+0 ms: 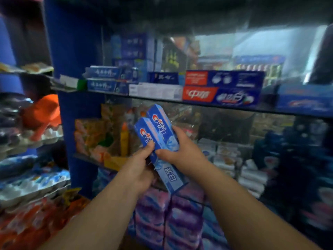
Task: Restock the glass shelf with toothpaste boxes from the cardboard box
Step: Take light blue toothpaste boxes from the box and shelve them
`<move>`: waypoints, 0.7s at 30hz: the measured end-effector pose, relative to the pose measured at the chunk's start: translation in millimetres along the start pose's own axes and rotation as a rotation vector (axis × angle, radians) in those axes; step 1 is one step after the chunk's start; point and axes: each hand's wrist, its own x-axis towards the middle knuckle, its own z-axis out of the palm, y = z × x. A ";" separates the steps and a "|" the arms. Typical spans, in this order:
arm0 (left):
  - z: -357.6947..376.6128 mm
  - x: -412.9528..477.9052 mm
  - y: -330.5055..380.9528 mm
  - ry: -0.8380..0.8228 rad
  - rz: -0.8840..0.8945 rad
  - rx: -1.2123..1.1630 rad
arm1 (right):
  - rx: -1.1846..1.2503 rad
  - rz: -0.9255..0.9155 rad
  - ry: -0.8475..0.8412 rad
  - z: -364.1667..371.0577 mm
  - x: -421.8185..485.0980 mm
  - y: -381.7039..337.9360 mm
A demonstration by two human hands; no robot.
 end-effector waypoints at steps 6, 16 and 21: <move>117.4 -13.3 -1.8 -0.192 0.035 0.059 | -0.105 -0.007 0.070 -131.5 -24.2 -13.8; 285.8 -28.8 -54.3 -0.366 0.015 -0.041 | -0.278 0.013 0.124 -309.4 -63.5 5.6; 334.7 -21.3 -80.3 -0.361 -0.042 -0.104 | -0.256 0.059 0.094 -361.9 -60.1 32.7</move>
